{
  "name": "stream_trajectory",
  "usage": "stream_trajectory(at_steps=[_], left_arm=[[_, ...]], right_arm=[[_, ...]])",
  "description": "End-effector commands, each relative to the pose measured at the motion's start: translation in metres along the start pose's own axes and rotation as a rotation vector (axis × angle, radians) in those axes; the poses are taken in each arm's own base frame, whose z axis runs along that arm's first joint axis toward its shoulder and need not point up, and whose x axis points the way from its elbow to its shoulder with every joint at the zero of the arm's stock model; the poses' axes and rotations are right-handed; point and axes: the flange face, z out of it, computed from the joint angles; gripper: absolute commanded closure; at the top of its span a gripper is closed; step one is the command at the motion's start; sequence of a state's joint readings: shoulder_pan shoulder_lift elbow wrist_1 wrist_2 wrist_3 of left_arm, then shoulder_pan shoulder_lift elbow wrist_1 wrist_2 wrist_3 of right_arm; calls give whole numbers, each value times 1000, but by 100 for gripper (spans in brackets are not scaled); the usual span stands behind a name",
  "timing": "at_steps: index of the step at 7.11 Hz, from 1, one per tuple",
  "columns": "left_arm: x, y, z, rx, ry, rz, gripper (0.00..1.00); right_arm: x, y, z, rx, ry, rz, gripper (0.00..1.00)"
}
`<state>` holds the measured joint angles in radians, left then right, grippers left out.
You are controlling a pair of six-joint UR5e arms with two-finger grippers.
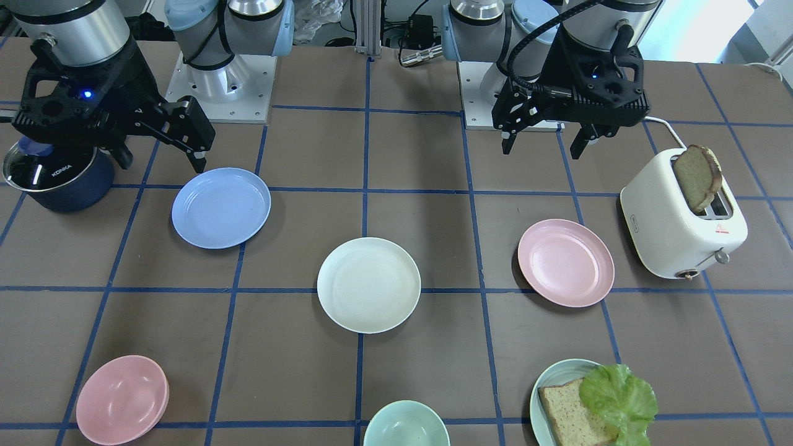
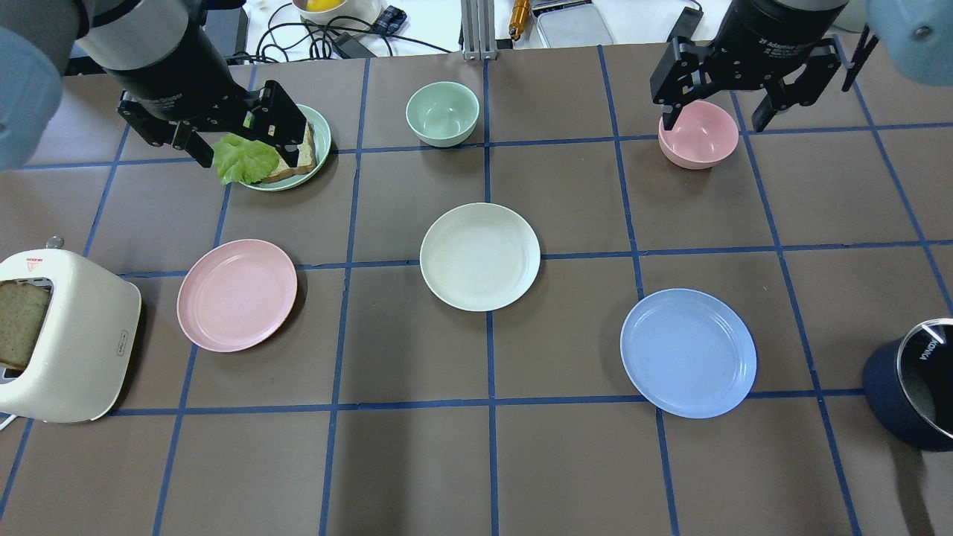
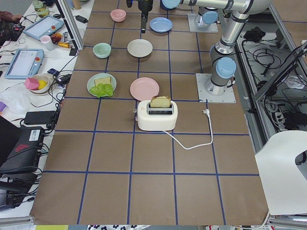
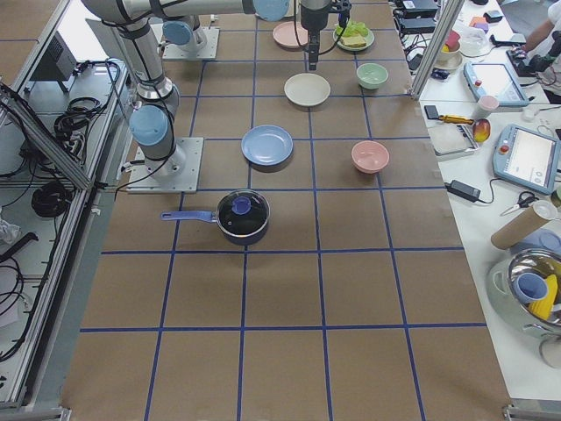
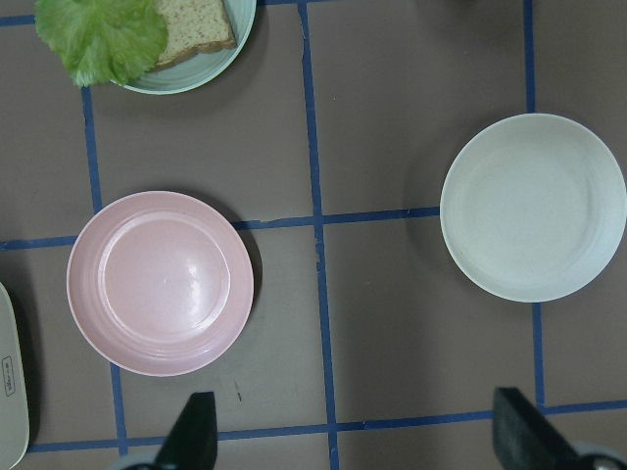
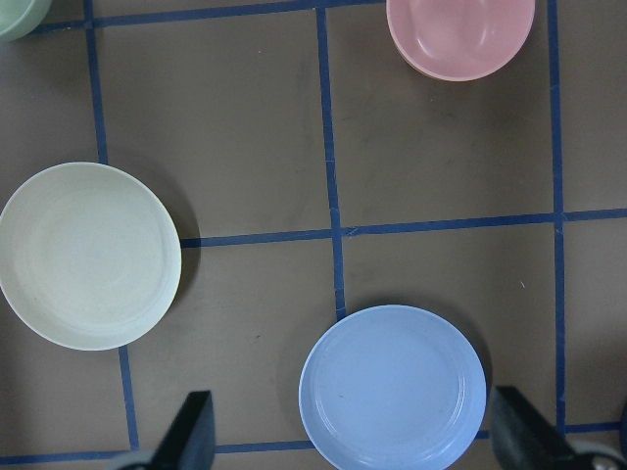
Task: Stack three plates with pink and blue
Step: 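Move the left gripper down to the pink plate nearest the toaster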
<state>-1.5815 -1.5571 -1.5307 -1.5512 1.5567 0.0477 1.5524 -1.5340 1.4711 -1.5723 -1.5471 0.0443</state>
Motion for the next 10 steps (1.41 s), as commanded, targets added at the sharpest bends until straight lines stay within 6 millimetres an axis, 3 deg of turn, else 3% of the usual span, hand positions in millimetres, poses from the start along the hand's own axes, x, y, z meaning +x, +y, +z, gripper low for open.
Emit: stream_trajectory(at_steps=[1, 3, 5, 8, 10], left_arm=[[-2, -4, 36, -62, 1, -2, 0], [-22, -6, 95, -87, -5, -35, 10], [-50, 7, 158, -60, -3, 103, 10], [-54, 29, 247, 27, -28, 213, 15], [-60, 27, 270, -2, -70, 256, 26]], right_arm=[[0, 0, 0, 0, -1, -1, 0], [0, 0, 0, -1, 1, -1, 0], [0, 0, 1, -5, -1, -1, 0], [0, 0, 1, -5, 1, -1, 0], [0, 1, 1, -6, 1, -1, 0]])
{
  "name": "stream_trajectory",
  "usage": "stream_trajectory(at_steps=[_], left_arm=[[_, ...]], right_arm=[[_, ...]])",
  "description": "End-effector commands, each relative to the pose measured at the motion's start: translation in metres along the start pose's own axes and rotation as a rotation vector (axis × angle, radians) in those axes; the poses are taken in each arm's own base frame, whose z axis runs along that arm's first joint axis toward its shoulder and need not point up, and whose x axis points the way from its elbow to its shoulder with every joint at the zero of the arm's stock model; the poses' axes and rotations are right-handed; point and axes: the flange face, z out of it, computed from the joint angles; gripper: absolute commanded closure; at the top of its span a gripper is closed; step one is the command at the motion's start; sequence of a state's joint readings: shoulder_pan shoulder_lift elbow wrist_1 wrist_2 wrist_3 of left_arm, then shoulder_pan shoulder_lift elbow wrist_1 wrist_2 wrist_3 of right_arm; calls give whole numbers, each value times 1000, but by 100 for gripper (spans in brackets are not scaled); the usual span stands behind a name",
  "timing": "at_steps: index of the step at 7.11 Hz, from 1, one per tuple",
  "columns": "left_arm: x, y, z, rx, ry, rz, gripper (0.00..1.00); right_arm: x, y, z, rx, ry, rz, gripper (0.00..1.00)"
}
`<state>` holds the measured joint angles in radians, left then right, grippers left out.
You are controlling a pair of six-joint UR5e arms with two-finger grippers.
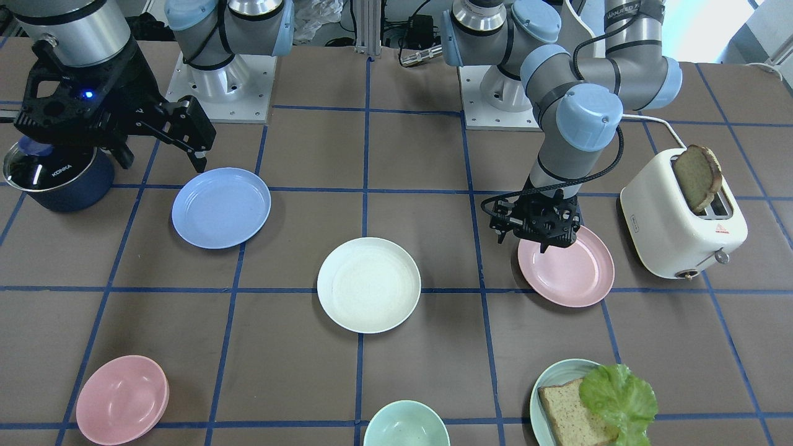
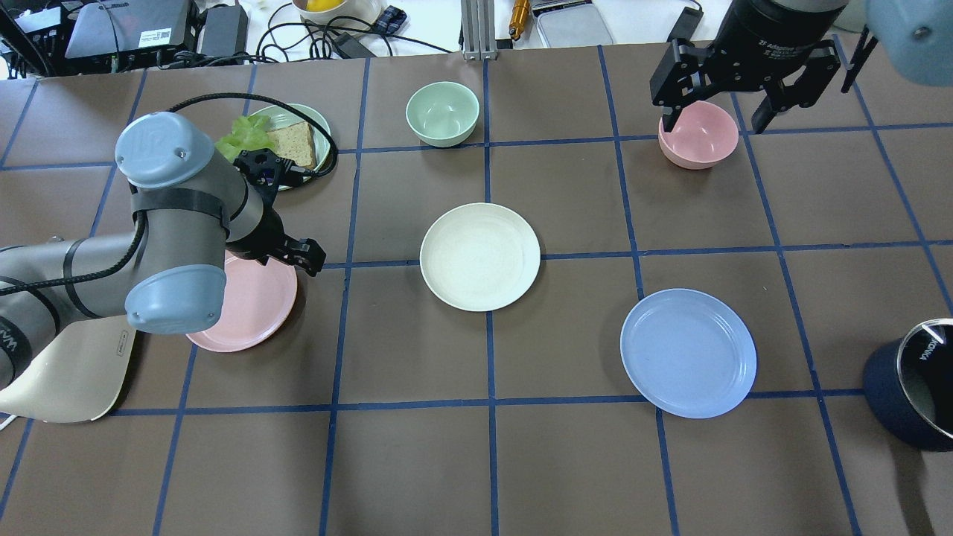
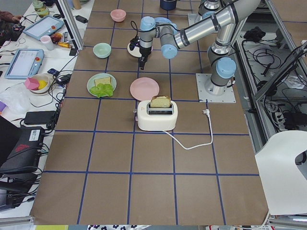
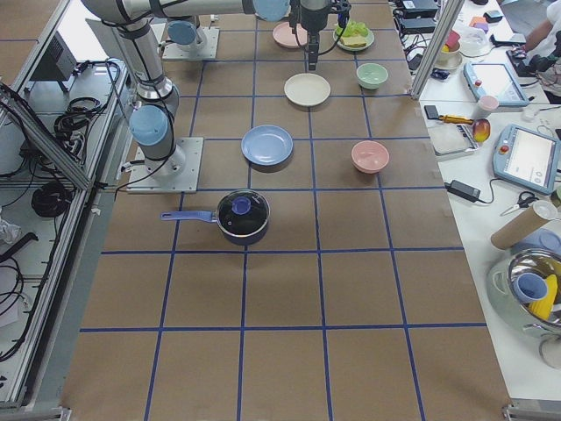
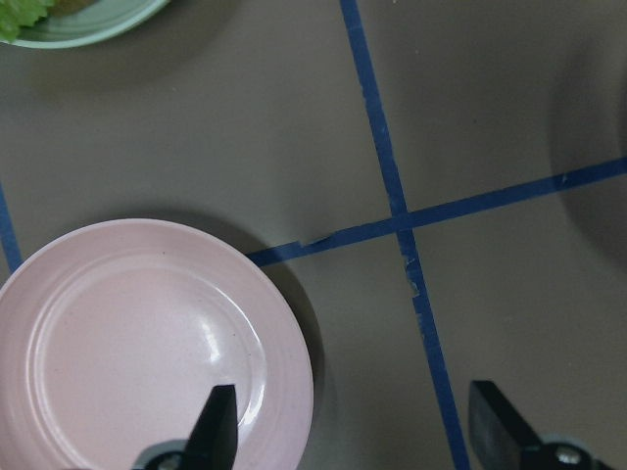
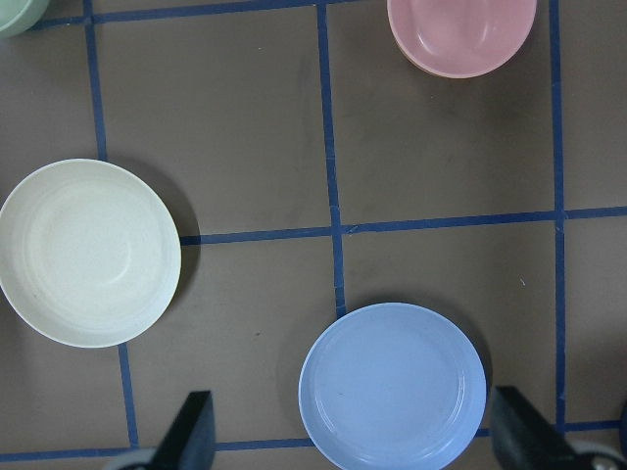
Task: Stack three plates with pink and blue
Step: 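Move the left gripper down to the pink plate nearest the toaster, then grasp the rim of the pink plate with the left gripper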
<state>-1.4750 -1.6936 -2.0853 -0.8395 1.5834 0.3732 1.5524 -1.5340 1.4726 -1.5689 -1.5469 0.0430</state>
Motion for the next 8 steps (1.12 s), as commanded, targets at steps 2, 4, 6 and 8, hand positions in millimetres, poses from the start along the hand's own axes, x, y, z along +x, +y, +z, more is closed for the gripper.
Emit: stream_trajectory(at_steps=[2, 4, 6, 8], left_arm=[[-7, -4, 42, -29, -46, 76, 28], [-7, -3, 66, -20, -51, 80, 31], [-12, 4, 73, -34, -135, 78, 31], [-12, 5, 72, -40, -144, 78, 40]], right_arm=[[0, 0, 0, -1, 1, -2, 0], [1, 0, 0, -1, 1, 0, 0], [1, 0, -1, 0, 1, 1, 0], [1, 0, -1, 0, 1, 0, 0]])
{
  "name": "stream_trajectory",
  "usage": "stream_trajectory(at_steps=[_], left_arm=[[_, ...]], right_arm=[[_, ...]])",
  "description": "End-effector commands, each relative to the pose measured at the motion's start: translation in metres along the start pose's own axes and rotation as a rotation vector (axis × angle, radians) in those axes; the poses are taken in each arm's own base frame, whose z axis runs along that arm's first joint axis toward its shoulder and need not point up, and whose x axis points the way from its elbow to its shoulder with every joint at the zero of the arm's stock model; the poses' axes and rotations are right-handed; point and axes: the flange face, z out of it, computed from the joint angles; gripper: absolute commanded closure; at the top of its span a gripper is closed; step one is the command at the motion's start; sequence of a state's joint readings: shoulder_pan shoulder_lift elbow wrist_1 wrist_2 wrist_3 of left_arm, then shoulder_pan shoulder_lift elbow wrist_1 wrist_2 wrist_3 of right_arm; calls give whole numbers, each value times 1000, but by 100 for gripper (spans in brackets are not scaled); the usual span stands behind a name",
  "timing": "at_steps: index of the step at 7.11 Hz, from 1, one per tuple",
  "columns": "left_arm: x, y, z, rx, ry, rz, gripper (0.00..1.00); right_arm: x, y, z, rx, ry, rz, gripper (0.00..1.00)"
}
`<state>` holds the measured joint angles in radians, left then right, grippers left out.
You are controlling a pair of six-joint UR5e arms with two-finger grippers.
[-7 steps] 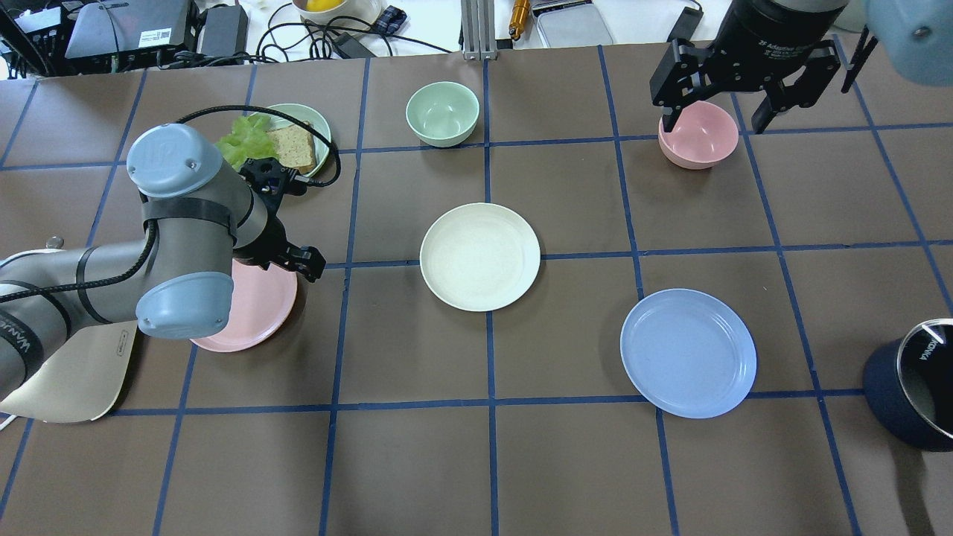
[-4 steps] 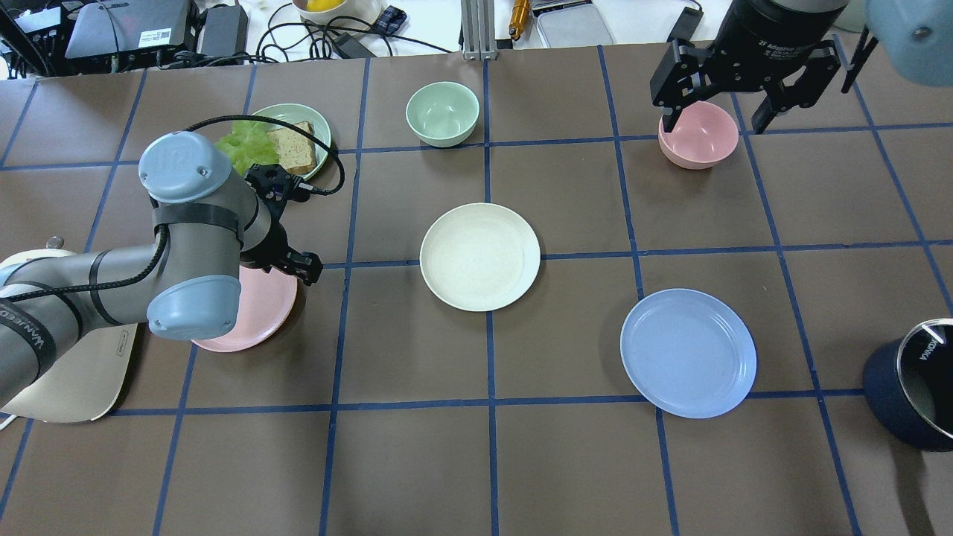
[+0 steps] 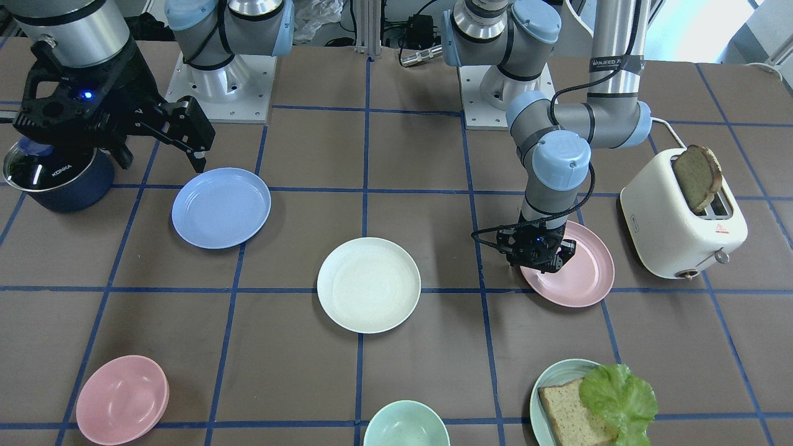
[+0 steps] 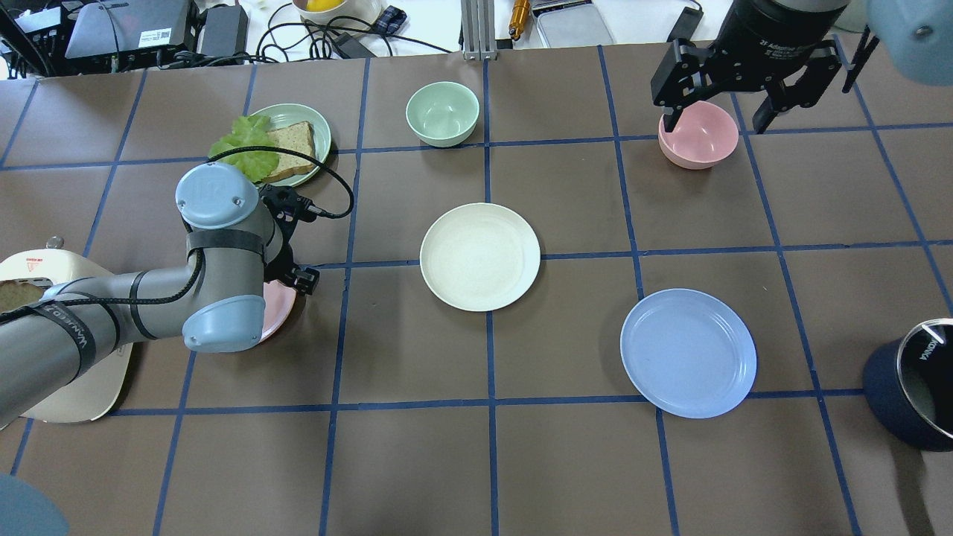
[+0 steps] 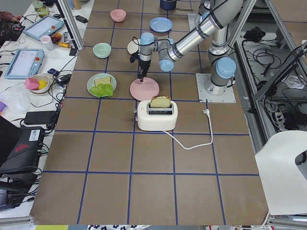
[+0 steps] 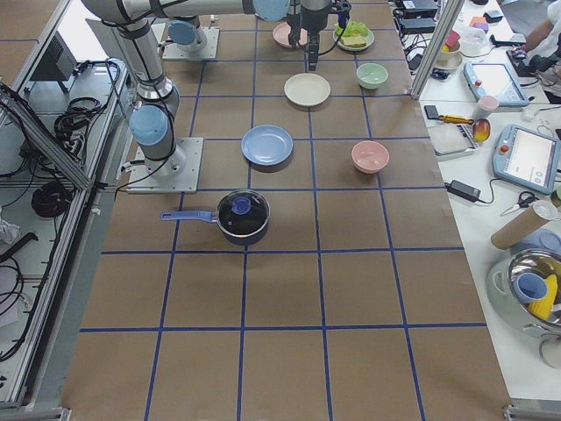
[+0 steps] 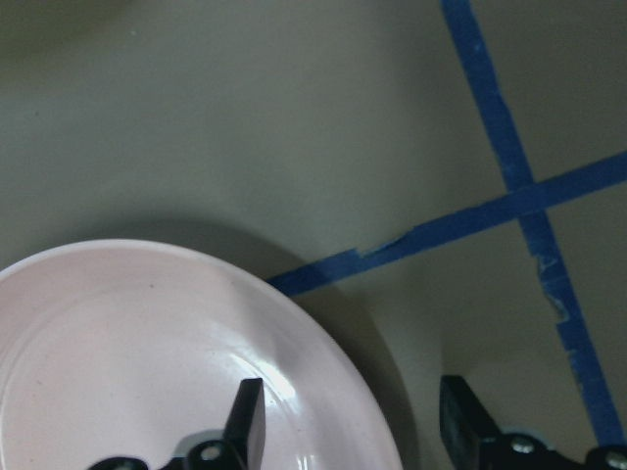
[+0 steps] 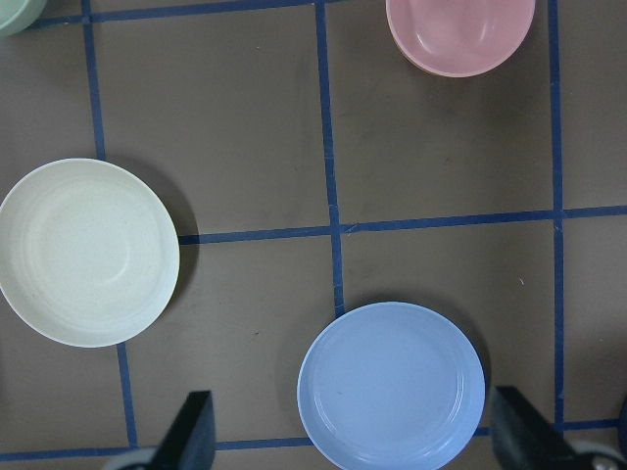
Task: Stack three plates with pink and blue
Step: 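Grasp the rim of the pink plate with the left gripper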
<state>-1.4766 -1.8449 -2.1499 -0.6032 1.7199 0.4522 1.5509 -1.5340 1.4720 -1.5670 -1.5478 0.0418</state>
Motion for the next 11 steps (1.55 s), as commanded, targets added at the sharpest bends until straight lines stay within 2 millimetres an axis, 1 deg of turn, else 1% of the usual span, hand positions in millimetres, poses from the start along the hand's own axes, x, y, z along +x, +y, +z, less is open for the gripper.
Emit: stream_trajectory(at_steps=[1, 2, 3, 4, 6, 7, 8, 9, 10, 11], left_arm=[[1, 2, 0, -11, -8, -7, 40], [4, 6, 0, -17, -5, -17, 42], [13, 15, 1, -25, 0, -40, 69], [15, 18, 3, -31, 2, -45, 91], [15, 18, 7, -39, 4, -44, 100], [13, 16, 4, -36, -9, -43, 100], [14, 13, -5, -24, -35, -37, 100], [19, 4, -25, 20, -54, -21, 100], [38, -16, -50, 74, -87, 31, 100], [69, -40, -79, 119, -93, 104, 100]], right_arm=[[0, 0, 0, 2, 0, 0, 0], [0, 0, 0, -1, 0, 0, 0], [0, 0, 0, -2, 0, 0, 0], [0, 0, 0, -2, 0, -2, 0], [0, 0, 0, -2, 0, -2, 0], [0, 0, 0, -2, 0, -2, 0], [0, 0, 0, -2, 0, -2, 0], [0, 0, 0, -2, 0, -2, 0], [0, 0, 0, -2, 0, -2, 0], [0, 0, 0, -2, 0, -2, 0]])
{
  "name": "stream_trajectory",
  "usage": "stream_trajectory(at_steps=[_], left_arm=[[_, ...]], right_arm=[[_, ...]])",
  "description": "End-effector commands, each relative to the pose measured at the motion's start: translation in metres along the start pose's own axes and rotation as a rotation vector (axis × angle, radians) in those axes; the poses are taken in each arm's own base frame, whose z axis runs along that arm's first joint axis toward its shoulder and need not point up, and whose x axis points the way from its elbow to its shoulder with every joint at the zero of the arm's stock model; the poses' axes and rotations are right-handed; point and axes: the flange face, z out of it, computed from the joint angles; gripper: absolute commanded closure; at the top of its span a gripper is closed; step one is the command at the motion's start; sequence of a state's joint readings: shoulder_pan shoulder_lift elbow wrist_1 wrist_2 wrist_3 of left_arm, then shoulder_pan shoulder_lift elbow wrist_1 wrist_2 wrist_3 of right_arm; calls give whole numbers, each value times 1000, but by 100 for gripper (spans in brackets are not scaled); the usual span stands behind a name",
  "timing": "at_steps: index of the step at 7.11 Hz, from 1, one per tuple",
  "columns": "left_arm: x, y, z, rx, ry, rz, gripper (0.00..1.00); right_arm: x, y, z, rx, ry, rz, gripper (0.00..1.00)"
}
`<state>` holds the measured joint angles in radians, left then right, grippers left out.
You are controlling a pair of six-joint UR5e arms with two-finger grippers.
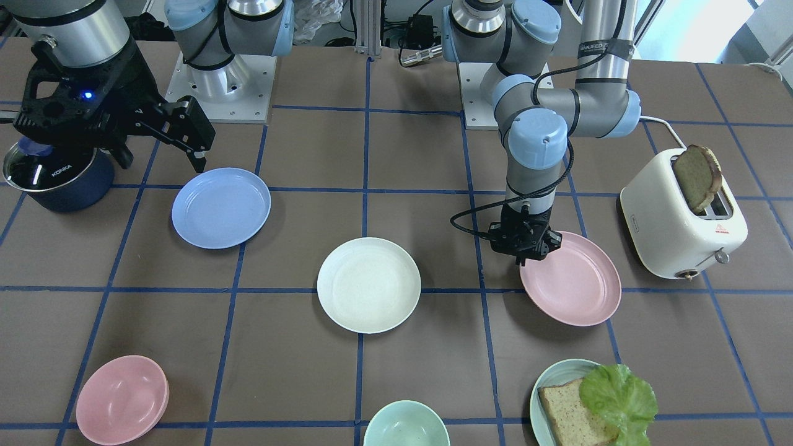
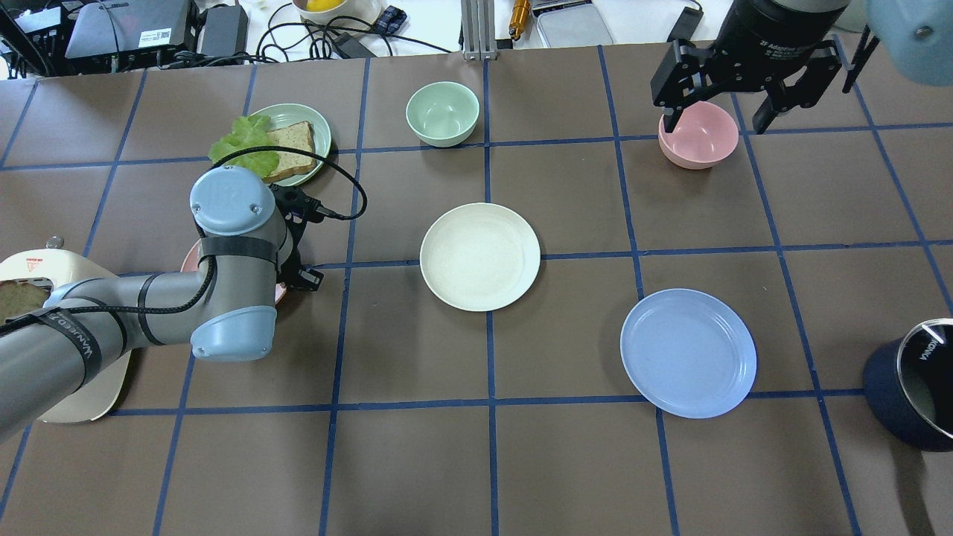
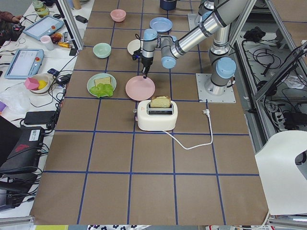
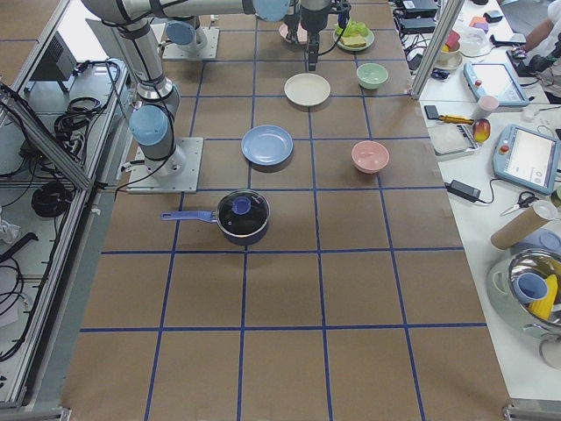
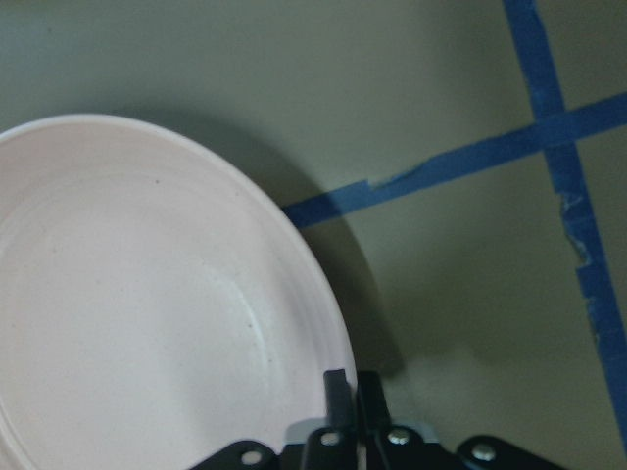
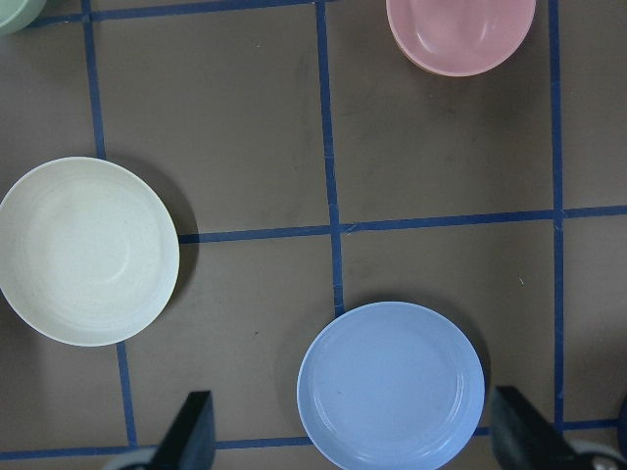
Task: Stack three plates with pink and blue
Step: 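Carry the pink plate with the left gripper onto the cream plate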
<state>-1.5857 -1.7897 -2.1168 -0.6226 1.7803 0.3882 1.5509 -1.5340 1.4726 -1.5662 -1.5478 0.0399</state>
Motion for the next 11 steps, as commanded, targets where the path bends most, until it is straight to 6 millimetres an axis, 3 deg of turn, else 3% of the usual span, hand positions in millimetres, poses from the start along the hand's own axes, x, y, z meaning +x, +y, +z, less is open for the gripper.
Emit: stream_trajectory(at_steps=[1, 3, 7, 9, 11], left_arm=[[56, -45, -60, 76, -10, 125, 100], [119, -58, -79, 112, 24, 119, 100], [214, -74, -108, 129, 143, 5, 100], [254, -92, -109, 129, 190, -1, 100], [300, -96, -106, 96, 192, 17, 100]], right_arm=[[0, 0, 0, 0, 2, -2, 0], [0, 0, 0, -2, 0, -2, 0], [0, 0, 1, -5, 0, -1, 0], [0, 1, 0, -3, 0, -1, 0], [0, 0, 1, -5, 0, -3, 0]])
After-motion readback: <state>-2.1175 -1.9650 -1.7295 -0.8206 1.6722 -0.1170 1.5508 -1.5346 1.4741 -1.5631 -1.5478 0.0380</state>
